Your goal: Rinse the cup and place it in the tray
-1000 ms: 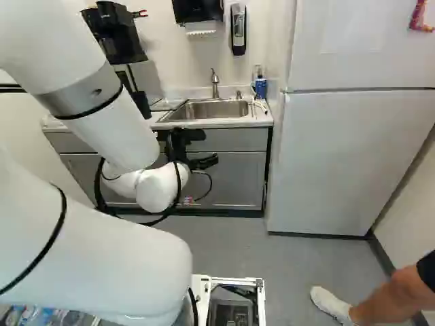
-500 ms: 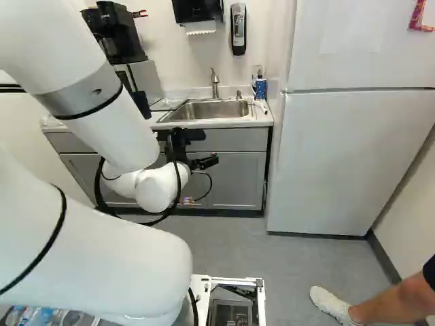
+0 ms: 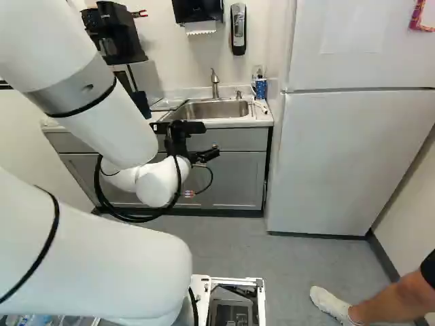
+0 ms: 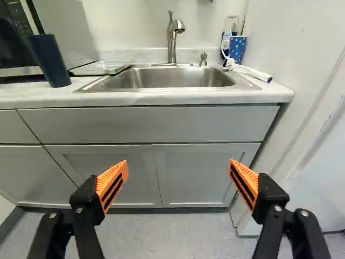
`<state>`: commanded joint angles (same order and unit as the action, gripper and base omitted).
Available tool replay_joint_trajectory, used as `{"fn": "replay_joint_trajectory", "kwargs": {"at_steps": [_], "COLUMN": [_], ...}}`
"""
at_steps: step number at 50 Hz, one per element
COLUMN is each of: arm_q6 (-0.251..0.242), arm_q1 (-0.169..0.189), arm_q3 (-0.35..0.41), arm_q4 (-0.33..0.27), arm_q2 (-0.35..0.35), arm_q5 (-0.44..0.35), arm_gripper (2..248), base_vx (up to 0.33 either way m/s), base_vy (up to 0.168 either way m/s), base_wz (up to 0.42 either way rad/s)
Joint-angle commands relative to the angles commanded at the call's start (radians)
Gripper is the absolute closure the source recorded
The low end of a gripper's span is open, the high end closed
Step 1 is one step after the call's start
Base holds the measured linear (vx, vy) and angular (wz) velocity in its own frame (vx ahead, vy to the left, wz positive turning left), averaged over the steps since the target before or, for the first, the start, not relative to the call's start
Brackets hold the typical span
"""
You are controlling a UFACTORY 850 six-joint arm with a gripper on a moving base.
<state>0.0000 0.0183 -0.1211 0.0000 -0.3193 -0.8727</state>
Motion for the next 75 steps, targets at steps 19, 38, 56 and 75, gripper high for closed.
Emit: {"fn": "replay_joint_trajectory", "kwargs": {"at_steps": [19, 38, 56, 75], "arm_q6": [0.000, 0.000, 0.000, 0.000], "arm_q1": [0.018, 0.019, 0.018, 0.017], "arm_q3": [-0.043, -0.088, -0.133, -0.184], "arm_q4": [0.000, 0.000, 0.000, 0.000], "arm_q2": [-0.005, -0.006, -0.002, 0.006], "arm_q5": [0.000, 0.000, 0.000, 0.000], "arm_gripper": [3, 3, 3, 3], "base_vx": [0.000, 0.000, 0.000, 0.000], "base_vy": [0.000, 0.000, 0.000, 0.000], "base_wz": [0.000, 0.000, 0.000, 0.000]}}
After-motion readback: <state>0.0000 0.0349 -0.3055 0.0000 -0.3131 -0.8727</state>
